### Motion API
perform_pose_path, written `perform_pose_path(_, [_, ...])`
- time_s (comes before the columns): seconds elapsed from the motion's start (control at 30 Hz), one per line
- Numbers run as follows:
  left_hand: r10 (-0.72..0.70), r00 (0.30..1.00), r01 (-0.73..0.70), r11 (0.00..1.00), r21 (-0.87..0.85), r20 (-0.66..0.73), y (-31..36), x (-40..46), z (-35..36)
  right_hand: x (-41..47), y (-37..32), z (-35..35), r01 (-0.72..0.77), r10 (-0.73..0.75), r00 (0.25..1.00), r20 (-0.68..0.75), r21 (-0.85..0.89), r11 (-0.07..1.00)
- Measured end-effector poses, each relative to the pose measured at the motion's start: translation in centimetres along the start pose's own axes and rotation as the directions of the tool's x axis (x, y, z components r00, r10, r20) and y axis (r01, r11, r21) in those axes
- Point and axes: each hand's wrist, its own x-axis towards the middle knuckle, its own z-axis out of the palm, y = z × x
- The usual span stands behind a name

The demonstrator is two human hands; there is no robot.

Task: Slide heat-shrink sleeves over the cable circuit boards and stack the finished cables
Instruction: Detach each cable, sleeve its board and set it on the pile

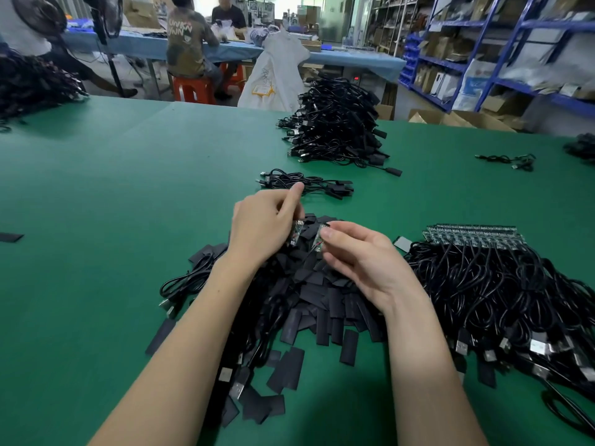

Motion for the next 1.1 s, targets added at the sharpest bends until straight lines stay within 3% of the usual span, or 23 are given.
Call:
perform_pose_path(0.07, [0.058, 0.998, -0.057, 0.998, 0.039, -0.038, 0.1, -0.1, -0.4, 0.1, -0.2, -0.5, 0.0, -0.003, 0.997, -0.079, -0.042, 0.999])
perform_pose_path(0.17, [0.052, 0.996, -0.039, 0.987, -0.156, 0.076, 1.0, 0.0, -0.8, 0.3, -0.5, -0.6, 0.018, -0.019, 0.989, -0.149, -0.003, 1.0])
perform_pose_path(0.23, [0.023, 0.952, 0.078, 0.946, -0.316, 0.306, 1.6, -0.1, -1.1, 0.6, -0.7, -0.6, 0.046, -0.039, 0.988, -0.152, 0.042, 0.998])
perform_pose_path(0.3, [0.028, 0.86, 0.221, 0.88, -0.421, 0.51, 1.8, -0.5, -1.2, 0.8, -1.0, -0.6, 0.073, -0.065, 0.99, -0.125, 0.061, 0.995])
perform_pose_path(0.4, [-0.043, 0.828, 0.366, 0.797, -0.48, 0.559, 1.7, -0.9, -1.0, 1.0, -1.1, -0.7, 0.094, -0.093, 0.994, -0.055, 0.006, 0.996])
perform_pose_path(0.47, [-0.16, 0.833, 0.453, 0.747, -0.487, 0.529, 1.3, -0.8, -0.9, 1.7, -0.9, -0.9, 0.131, -0.151, 0.981, -0.123, -0.154, 0.979])
perform_pose_path(0.5, [-0.209, 0.836, 0.477, 0.735, -0.482, 0.507, 1.1, -0.7, -0.8, 2.3, -0.7, -1.1, 0.153, -0.226, 0.957, -0.181, -0.343, 0.927])
perform_pose_path(0.53, [-0.248, 0.842, 0.484, 0.74, -0.467, 0.479, 0.8, -0.6, -0.7, 3.2, -0.5, -1.1, 0.167, -0.338, 0.92, -0.197, -0.584, 0.795])
perform_pose_path(0.6, [-0.3, 0.859, 0.469, 0.787, -0.402, 0.415, 0.1, -0.4, -0.4, 4.9, -0.3, -0.6, 0.176, -0.468, 0.882, -0.053, -0.885, 0.431])
perform_pose_path(0.7, [-0.33, 0.873, 0.448, 0.835, -0.32, 0.36, -0.5, -0.4, 0.0, 7.3, -0.1, 1.0, 0.204, -0.246, 0.955, 0.168, -0.97, 0.13])
perform_pose_path(0.8, [-0.327, 0.877, 0.439, 0.842, -0.313, 0.351, -0.7, -0.4, 0.2, 8.0, 0.3, 1.5, 0.188, -0.021, 0.982, 0.188, -0.982, -0.035])
perform_pose_path(1.1, [-0.3, 0.888, 0.406, 0.867, -0.289, 0.35, -1.0, -0.4, 0.0, 4.5, -0.6, 0.6, 0.099, -0.282, 0.957, 0.068, -0.99, 0.099])
